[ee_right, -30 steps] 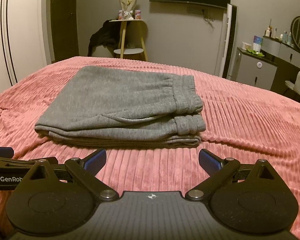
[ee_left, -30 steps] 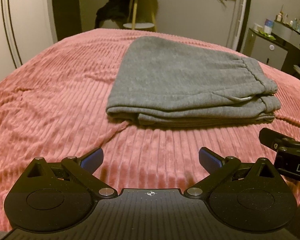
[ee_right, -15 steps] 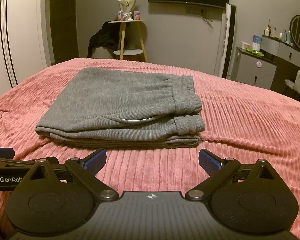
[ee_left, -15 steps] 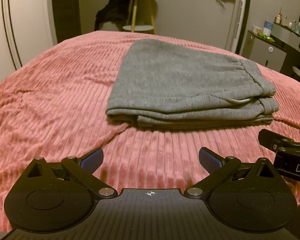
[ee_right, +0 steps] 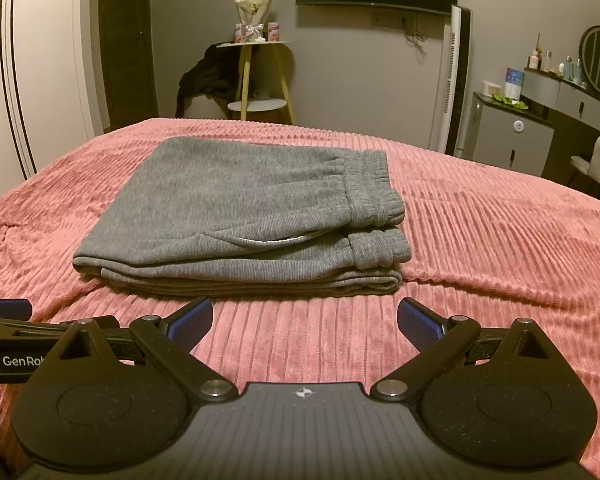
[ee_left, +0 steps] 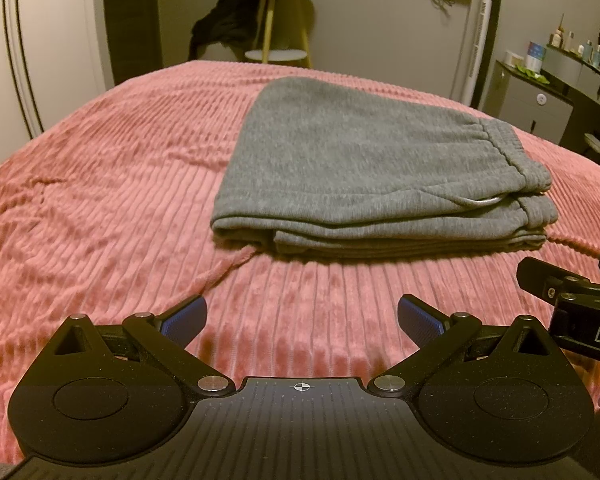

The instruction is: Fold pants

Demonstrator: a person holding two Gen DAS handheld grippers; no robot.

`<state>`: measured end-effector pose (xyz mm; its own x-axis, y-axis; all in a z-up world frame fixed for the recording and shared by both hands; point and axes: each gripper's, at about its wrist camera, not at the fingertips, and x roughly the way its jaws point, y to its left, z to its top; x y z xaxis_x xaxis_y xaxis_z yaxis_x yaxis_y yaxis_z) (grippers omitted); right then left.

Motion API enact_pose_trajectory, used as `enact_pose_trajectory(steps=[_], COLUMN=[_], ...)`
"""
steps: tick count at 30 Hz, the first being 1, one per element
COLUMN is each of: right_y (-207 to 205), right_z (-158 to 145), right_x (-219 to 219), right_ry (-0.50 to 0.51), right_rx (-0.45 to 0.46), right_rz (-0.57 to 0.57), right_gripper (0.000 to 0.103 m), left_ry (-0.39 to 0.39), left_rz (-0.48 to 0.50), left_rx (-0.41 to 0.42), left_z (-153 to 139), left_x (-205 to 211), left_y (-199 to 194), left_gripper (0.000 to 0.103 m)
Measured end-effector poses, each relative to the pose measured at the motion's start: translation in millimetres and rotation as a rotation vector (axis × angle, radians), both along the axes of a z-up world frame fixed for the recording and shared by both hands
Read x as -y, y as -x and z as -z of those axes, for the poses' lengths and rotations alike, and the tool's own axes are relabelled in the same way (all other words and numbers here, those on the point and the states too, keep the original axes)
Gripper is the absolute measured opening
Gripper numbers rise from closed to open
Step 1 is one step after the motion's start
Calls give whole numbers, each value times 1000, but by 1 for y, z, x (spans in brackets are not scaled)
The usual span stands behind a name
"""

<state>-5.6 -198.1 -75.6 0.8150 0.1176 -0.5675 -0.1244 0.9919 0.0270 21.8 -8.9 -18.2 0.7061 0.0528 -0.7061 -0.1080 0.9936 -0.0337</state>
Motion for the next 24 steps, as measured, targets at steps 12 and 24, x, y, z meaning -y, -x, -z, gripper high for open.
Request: enact_pose_trajectory(steps=[12,24], right_y=[0,-1], right_z=[0,0], right_x=[1,1], right_ry=[-6,-17], right_rx=[0,-5], right_rz=[-4,-5], right_gripper=[99,99], left_ry=[3,4], left_rz=[4,5], left_rx=[1,-3], left_z=[0,1], left_x=[0,1], left_y=[0,-1], left_gripper=[103,103])
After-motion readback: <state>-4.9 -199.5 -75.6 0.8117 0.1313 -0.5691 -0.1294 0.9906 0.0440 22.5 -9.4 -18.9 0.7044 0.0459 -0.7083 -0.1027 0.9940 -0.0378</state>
